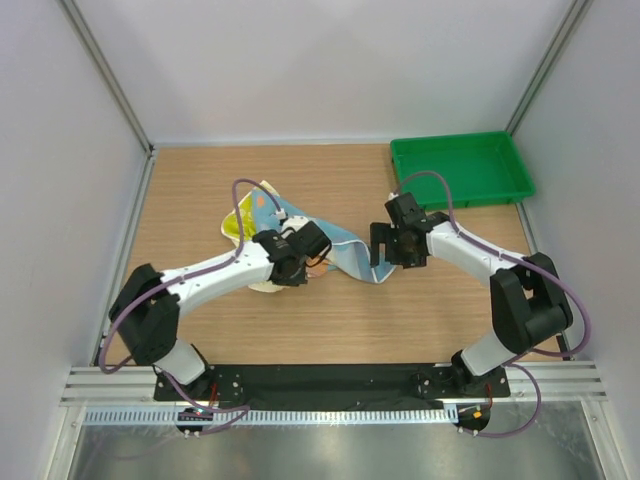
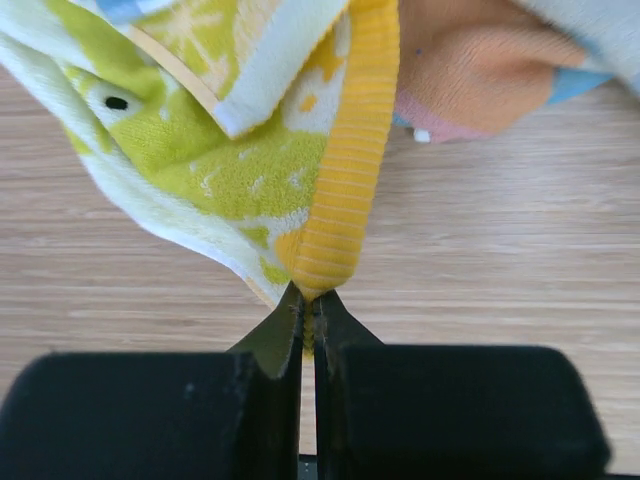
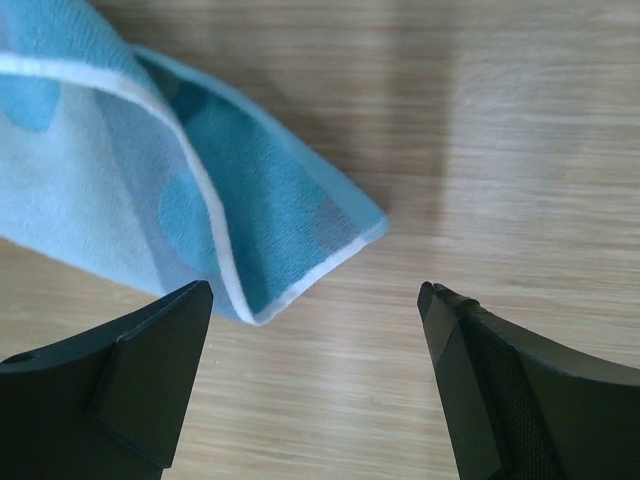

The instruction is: Roll the towels

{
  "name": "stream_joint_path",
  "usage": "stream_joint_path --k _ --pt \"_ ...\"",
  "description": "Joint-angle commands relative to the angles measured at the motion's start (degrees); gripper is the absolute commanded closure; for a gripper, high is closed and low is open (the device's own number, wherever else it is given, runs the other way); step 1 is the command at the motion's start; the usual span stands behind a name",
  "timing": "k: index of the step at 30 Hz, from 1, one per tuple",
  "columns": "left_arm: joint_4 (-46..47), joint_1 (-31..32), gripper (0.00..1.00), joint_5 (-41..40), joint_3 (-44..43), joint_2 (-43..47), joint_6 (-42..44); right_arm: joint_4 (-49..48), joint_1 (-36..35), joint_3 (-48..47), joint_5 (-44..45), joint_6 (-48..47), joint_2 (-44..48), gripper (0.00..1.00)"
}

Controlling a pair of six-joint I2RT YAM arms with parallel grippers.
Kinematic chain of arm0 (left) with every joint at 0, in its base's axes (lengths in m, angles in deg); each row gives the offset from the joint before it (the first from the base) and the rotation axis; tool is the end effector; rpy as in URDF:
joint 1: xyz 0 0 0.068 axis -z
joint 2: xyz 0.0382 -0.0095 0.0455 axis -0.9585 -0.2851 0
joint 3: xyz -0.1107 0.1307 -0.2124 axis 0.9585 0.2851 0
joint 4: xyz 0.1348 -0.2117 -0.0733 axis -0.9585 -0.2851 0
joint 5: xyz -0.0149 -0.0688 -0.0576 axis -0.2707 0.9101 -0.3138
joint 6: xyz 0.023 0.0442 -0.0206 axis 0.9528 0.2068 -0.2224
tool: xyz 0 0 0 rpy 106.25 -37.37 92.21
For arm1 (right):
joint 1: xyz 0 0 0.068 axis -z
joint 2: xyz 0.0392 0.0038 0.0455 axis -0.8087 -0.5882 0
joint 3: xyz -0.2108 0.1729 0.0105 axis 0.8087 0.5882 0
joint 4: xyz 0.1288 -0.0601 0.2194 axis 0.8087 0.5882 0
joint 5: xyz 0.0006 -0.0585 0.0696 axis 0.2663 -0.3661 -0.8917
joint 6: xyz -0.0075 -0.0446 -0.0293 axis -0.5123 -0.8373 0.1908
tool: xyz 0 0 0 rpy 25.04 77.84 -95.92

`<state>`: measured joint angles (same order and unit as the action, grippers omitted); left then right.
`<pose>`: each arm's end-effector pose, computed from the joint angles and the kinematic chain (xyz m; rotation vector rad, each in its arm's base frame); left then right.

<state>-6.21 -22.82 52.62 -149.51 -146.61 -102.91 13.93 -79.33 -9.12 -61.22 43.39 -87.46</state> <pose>0.2056 -0.2277 0.2132 0.0418 2.6591 0.1144 0.2762 0.1283 0.2005 -0.0151 2.7183 0.1643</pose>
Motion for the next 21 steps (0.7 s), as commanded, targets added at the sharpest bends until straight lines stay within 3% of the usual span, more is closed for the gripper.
stream_joint_path --k 1,9,19,21 --pt "-2.13 -1.48 1.0 -2.36 -1.15 6.39 0.01 -3.91 -0.21 2.01 -9.99 -0.85 4.65 0.07" --pt "-3.36 -2.8 1.0 -2.01 0.34 9.47 -0.6 -5.59 -1.7 1.93 -17.13 -1.64 2.55 0.14" --pt "-5.38 -3.32 1.0 -2.35 1.93 15.53 -1.83 -7.87 -4.08 -0.27 -18.45 -0.68 -3.78 0.33" --pt "-5.99 -3.59 1.0 -2.88 2.45 17.37 -1.83 -7.96 -4.52 -0.8 -18.62 -0.59 -4.04 0.42"
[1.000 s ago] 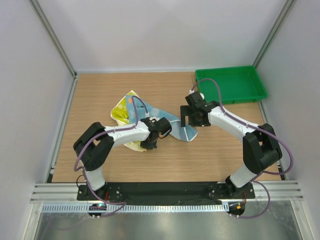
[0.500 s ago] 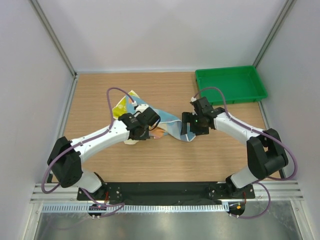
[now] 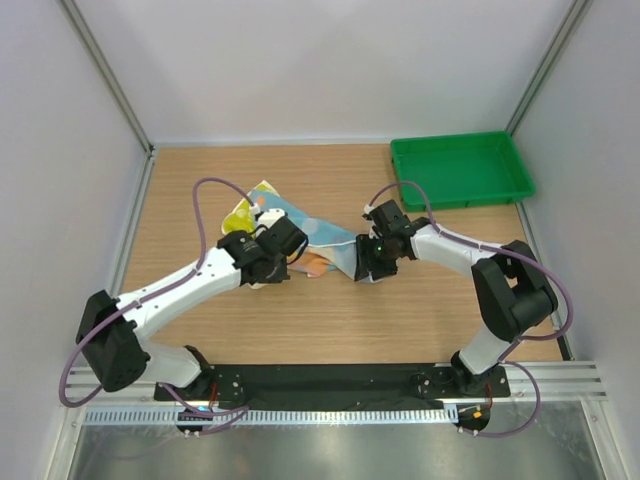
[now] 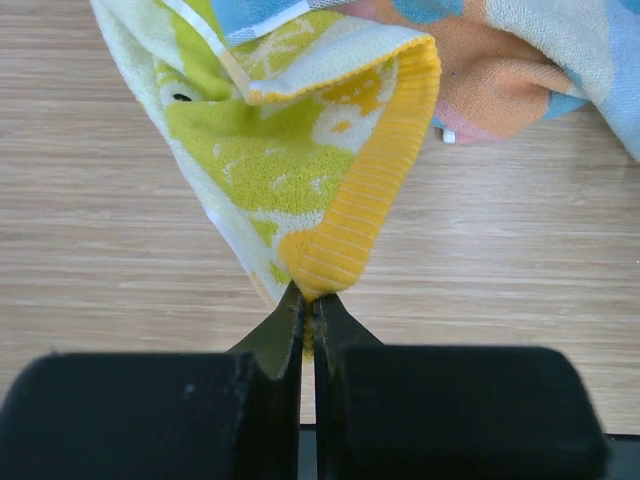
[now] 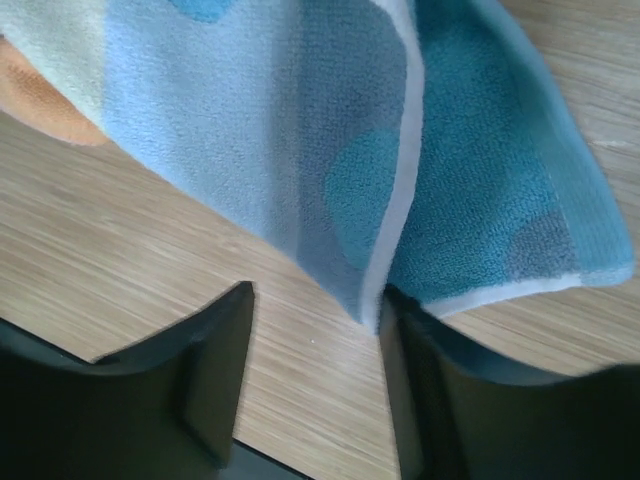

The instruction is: Roll the towels

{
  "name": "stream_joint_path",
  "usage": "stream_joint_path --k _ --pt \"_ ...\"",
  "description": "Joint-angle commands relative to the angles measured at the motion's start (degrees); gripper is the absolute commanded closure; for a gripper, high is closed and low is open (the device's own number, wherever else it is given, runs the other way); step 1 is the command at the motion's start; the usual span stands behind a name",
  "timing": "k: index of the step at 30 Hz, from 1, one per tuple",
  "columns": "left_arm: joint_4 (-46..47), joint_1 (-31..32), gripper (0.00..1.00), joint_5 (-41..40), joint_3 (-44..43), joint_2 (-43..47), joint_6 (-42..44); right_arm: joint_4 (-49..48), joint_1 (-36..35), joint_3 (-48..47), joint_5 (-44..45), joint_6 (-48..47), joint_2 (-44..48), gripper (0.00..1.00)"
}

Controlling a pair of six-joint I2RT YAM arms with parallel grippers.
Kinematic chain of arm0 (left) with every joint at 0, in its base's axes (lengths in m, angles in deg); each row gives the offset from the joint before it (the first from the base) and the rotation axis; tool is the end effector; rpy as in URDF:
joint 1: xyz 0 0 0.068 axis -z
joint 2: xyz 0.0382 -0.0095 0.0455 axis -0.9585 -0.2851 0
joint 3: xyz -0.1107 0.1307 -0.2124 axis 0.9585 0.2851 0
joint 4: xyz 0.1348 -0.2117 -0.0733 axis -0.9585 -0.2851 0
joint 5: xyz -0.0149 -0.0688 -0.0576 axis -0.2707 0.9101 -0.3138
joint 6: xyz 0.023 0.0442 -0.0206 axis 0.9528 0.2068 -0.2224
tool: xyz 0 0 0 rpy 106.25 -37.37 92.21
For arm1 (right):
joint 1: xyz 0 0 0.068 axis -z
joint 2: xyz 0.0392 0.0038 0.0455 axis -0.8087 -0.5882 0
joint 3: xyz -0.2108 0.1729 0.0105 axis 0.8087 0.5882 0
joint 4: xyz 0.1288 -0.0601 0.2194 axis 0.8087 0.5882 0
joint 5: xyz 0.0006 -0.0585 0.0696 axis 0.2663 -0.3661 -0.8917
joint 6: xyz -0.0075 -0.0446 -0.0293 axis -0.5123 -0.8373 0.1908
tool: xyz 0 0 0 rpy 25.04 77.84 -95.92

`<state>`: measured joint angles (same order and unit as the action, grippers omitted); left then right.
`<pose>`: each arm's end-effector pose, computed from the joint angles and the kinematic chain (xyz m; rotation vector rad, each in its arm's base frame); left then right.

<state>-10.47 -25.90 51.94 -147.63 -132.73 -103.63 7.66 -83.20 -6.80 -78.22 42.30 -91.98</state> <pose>0.1889 -0.1845 0.2659 -0.0855 2.5653 0.0041 0.2692 0.1599 0.1721 -0.2269 2.8032 0.5541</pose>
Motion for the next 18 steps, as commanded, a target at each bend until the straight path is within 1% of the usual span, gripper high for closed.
stream_joint_path --k 1,2,4,5,6,7,8,9,11,12,15,16,18 --pt "-2.26 -0.68 1.0 -2.9 0.75 4.02 -0.85 -1.6 -0.74 -3.21 -1.88 0.59 0.48 0.5" --pt "-2.61 -1.38 1.0 -3.26 1.1 5.07 -0.15 -1.51 -0.82 -3.38 -1.88 0.68 0.57 0.61" --pt "-4.01 -2.96 1.0 -4.4 1.28 5.96 0.73 -1.6 -0.82 -3.38 -2.06 0.77 0.92 0.72" --pt "-4.45 -5.75 1.0 -4.58 1.19 6.57 1.52 -1.69 -0.82 -3.38 -2.15 0.94 1.18 0.76" --pt "-4.98 -7.35 1.0 -4.58 0.58 7.62 3.26 -1.52 -0.82 -3.38 -1.88 0.94 1.27 0.86" --pt "-5.33 -9.62 1.0 -4.58 0.05 8.24 4.5 -1.43 -0.82 -3.38 -1.8 1.12 1.44 0.89" --pt "-6.03 -14.35 1.0 -4.32 -0.65 8.86 5.56 -1.16 -0.82 -3.3 -1.62 1.12 1.71 0.93" --pt "-6.3 -17.18 1.0 -4.23 -3.18 9.65 8.18 -1.08 -0.82 -3.29 -1.18 1.12 1.88 0.97" --pt "-7.35 -21.49 1.0 -5.62 -6.96 9.74 10.48 -0.72 -0.82 -3.03 -0.74 1.12 2.23 0.99" --pt "-7.71 -25.34 1.0 -6.76 -11.25 9.22 12.92 -0.72 -0.82 -2.77 -0.57 1.03 2.24 0.99" --pt "-9.2 -30.64 0.99 -10.97 -19.17 4.75 16.01 -0.64 -0.82 -2.16 -0.65 1.12 2.41 0.99" --pt "-9.81 -35.09 0.97 -11.87 -25.72 1.25 17.24 -0.55 -0.82 -2.06 -0.65 1.12 2.41 0.99" --pt "-11.39 -40.03 0.91 -12.4 -32.78 -2.02 18.48 -0.2 -0.74 -1.8 -0.83 0.86 2.5 0.99"
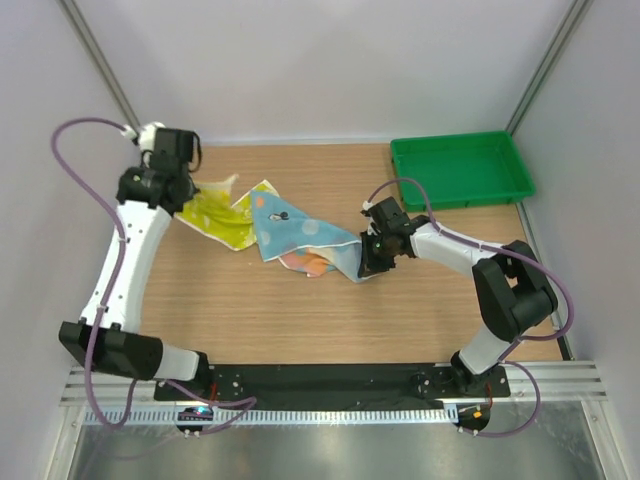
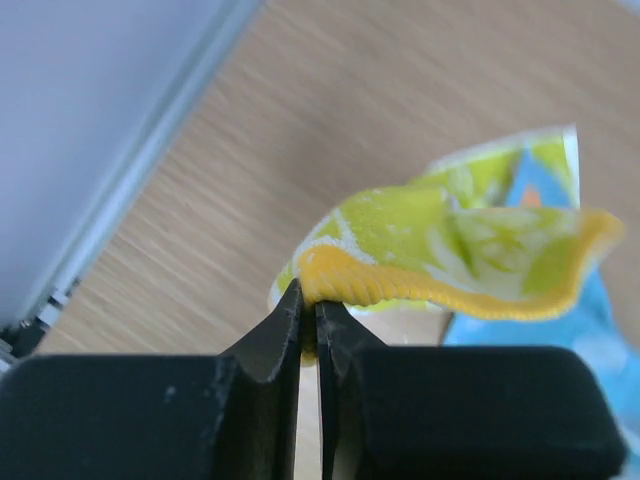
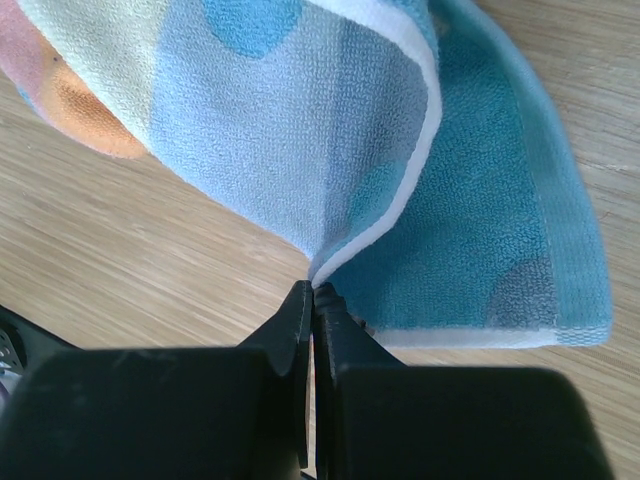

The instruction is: Roll the towels

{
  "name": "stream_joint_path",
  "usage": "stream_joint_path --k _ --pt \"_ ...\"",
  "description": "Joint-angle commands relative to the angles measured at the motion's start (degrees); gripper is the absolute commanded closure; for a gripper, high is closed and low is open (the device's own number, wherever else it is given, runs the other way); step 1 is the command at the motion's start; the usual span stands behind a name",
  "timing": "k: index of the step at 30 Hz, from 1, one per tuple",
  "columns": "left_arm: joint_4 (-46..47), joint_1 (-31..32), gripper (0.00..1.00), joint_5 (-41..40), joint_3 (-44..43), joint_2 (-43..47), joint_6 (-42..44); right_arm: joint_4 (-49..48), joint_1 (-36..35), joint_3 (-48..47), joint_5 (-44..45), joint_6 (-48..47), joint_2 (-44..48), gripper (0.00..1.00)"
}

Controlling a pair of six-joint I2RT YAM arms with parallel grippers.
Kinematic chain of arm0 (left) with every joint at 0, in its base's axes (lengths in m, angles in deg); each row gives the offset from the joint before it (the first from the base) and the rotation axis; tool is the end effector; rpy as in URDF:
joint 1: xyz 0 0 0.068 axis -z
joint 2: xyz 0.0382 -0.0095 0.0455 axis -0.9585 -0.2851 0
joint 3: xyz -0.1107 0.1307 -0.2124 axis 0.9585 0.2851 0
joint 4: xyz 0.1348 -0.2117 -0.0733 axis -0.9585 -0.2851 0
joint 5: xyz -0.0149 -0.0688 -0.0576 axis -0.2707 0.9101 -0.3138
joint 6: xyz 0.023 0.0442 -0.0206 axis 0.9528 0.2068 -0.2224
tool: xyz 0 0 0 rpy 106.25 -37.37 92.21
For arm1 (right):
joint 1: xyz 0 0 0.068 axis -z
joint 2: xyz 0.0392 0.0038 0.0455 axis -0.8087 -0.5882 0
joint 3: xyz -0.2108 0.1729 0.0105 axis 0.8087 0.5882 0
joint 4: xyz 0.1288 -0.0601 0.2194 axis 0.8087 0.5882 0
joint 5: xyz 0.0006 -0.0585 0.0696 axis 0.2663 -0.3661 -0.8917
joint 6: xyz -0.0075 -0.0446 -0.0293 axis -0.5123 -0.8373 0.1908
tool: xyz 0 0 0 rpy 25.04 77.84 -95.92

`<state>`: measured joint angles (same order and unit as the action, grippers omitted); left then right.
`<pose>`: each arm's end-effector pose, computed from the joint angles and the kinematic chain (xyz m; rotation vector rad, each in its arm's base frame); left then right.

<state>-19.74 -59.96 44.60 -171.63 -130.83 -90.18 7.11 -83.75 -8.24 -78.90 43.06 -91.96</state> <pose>0.2559 -0.0419 0.3926 -0.6171 2.2191 0.2786 0.2726 0.1658 0.1797 -0.2292 2.7738 0.5907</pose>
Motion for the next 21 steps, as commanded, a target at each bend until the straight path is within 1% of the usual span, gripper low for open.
stream_joint_path --k 1,2,3,4,5,7,8,9,10,12,13,14,15,16,17,18,19,20,21 --pt "-2.4 -10.7 0.91 -5.14 -11.78 -5.85 5.57 0.61 -0.19 -0.36 0.11 -0.17 2.65 0.99" --pt "-2.75 -12.4 0.91 -5.32 -17.82 -8.91 5.75 1.22 -0.36 -0.36 0.2 -0.52 2.83 0.99" --pt "-3.88 -13.2 0.87 -5.67 -20.22 -10.51 5.23 1.49 -0.28 -0.53 0.38 -0.7 2.92 0.99" --pt "-4.07 -16.43 0.75 -5.32 -23.64 -12.88 5.31 2.1 -0.28 -0.62 0.81 -1.13 3.18 0.99" --pt "-4.16 -17.07 0.75 -5.84 -24.63 -13.86 5.05 2.37 -0.28 -0.62 1.08 -1.23 3.36 0.99" --pt "-2.59 -17.34 0.27 -7.34 -24.65 -14.65 5.3 2.55 -0.37 -0.36 1.34 -1.4 3.79 0.99" --pt "-2.4 -17.34 0.08 -8.04 -23.95 -15.18 5.31 2.64 -0.37 -0.27 1.34 -1.58 3.8 0.99" --pt "-3.01 -17.34 0.0 -8.57 -23.77 -15.45 4.96 2.72 -0.19 -0.01 1.52 -1.67 3.71 0.99" --pt "-4.75 -17.43 0.0 -8.92 -23.42 -15.54 4.09 2.81 -0.28 0.17 1.52 -1.84 3.8 0.99" --pt "-5.13 -17.25 0.0 -7.18 -18.95 -13.79 2.59 2.73 -0.19 0.52 1.96 -1.84 3.8 0.99" --pt "-1.99 -17.17 0.0 -2.82 -16.23 -12.3 2.5 2.81 -0.19 0.61 2.13 -1.93 3.71 0.99" --pt "0.13 -16.73 0.0 -0.42 -12.55 -10.81 2.5 2.81 -0.36 0.52 2.22 -2.02 3.36 0.99" --pt "2.67 -15.25 0.0 2.47 -5.64 -7.31 3.28 2.73 -0.28 0.35 2.31 -2.1 3.18 0.98" --pt "5.48 -14.19 0.0 4.59 -1.83 -5.97 3.37 2.81 -0.19 0.17 2.4 -2.28 3.09 0.96" --pt "9.08 -12.26 0.0 9.48 0.9 -4.83 3.46 2.9 -0.19 0.0 2.4 -2.19 3.01 0.95" --pt "10.86 -9.81 0.0 11.62 3.28 -4.21 3.64 2.99 -0.28 -0.44 2.75 -2.28 2.66 0.94" --pt "11.74 -8.04 0.0 12.77 7.31 -3.94 2.59 3.25 -0.28 -0.71 2.84 -2.28 2.57 0.91" --pt "12.8 -6.55 0.0 16.0 8.48 -4.02 2.06 3.51 -0.28 -0.88 3.1 -2.37 2.65 0.87" --pt "13.33 -3.23 0.0 16.82 9.71 -4.28 1.8 3.69 -0.28 -1.23 3.28 -2.54 2.65 0.85"
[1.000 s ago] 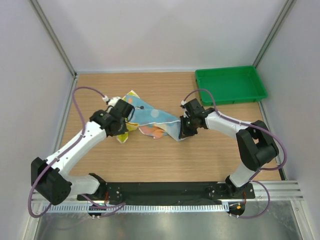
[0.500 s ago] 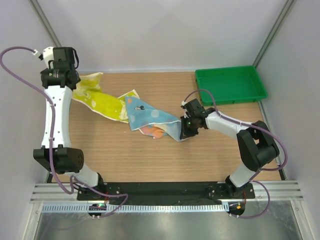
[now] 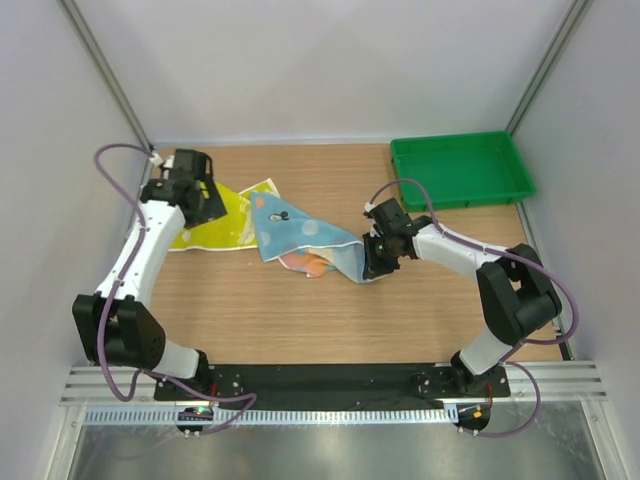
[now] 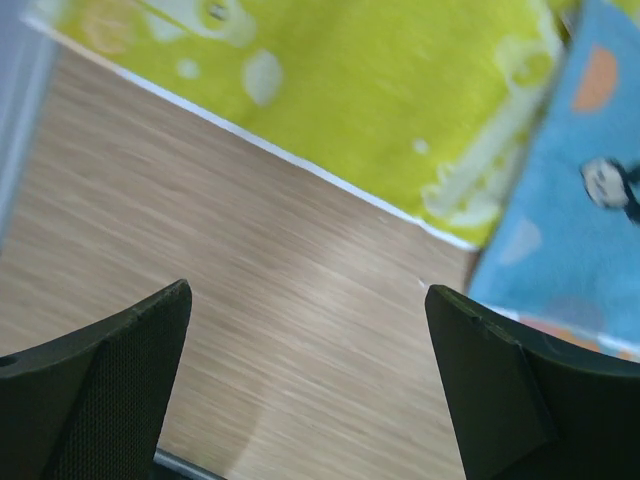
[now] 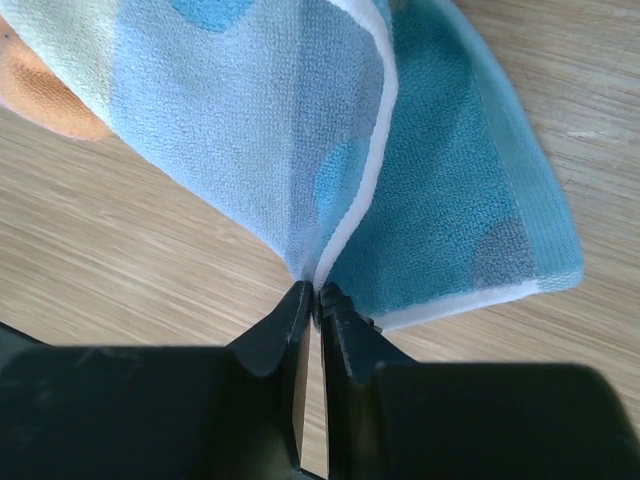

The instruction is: Roll the towels

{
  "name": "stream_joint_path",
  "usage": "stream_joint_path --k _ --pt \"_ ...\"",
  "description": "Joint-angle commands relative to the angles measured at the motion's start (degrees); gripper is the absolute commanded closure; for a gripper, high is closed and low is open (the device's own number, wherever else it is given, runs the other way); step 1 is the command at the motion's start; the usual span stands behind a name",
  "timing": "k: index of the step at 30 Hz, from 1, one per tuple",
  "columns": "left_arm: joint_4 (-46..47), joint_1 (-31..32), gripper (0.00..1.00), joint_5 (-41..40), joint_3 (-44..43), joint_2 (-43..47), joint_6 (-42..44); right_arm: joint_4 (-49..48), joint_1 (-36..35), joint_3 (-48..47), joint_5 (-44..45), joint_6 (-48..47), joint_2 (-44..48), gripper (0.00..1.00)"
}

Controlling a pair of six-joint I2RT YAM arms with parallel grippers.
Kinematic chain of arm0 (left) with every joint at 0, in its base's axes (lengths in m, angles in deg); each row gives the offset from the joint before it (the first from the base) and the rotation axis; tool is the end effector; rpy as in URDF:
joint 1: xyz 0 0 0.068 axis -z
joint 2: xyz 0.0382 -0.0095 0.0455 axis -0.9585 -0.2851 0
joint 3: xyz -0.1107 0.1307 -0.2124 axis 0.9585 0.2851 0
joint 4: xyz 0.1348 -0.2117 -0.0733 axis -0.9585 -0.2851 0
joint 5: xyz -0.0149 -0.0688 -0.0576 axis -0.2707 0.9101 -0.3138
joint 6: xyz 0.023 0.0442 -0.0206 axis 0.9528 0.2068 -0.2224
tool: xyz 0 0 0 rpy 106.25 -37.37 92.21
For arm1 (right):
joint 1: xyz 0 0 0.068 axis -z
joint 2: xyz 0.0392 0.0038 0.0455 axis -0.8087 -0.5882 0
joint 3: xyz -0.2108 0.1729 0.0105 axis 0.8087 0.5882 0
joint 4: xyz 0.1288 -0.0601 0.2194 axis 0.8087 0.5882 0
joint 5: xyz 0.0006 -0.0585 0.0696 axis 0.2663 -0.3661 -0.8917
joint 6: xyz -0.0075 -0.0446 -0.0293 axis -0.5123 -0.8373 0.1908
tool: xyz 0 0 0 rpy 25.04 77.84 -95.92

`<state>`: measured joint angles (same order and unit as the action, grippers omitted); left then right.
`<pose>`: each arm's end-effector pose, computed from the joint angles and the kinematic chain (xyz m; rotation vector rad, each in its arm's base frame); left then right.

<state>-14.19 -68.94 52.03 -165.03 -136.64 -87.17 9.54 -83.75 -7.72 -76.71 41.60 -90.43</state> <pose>0.2929 -0.0082 0.3361 -0.6935 2.3704 0.2974 0.2667 0.1609 0.1828 -0.2496 2.7851 0.5235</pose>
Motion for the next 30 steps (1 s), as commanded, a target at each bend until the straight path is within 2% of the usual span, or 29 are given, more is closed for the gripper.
stream_joint_path --k 1,2,5,9,16,20,24,30 --pt "8.22 7.53 0.01 9.31 5.12 0.92 -2.88 1.79 -0.19 -1.94 1.53 -1.25 1.21 0.83" --pt "10.05 9.12 0.02 9.74 6.53 0.82 -3.42 2.14 -0.28 -2.11 1.79 -1.43 1.3 0.77" --pt "13.14 13.78 0.03 12.74 11.1 -0.48 -5.87 3.46 -0.19 -2.2 3.46 -2.31 2.0 0.7" --pt "14.98 14.05 0.0 9.4 11.74 -4.88 -7.29 4.69 -0.19 -1.59 4.78 -3.01 2.97 0.66" --pt "10.25 12.65 0.0 1.23 1.64 -16.22 -6.58 6.89 -0.19 -0.97 6.63 -3.63 5.34 0.58" --pt "6.65 10.19 0.01 -3.07 -0.92 -21.58 -7.64 7.59 -0.28 -1.23 7.24 -4.07 5.17 0.57" --pt "7.16 8.96 0.05 0.23 -1.1 -25.36 -7.03 7.42 -0.19 -1.67 7.07 -4.42 4.03 0.56" --pt "8.84 8.96 0.01 3.86 -1.45 -30.37 -6.32 7.15 -0.19 -2.9 6.54 -4.68 1.83 0.55"
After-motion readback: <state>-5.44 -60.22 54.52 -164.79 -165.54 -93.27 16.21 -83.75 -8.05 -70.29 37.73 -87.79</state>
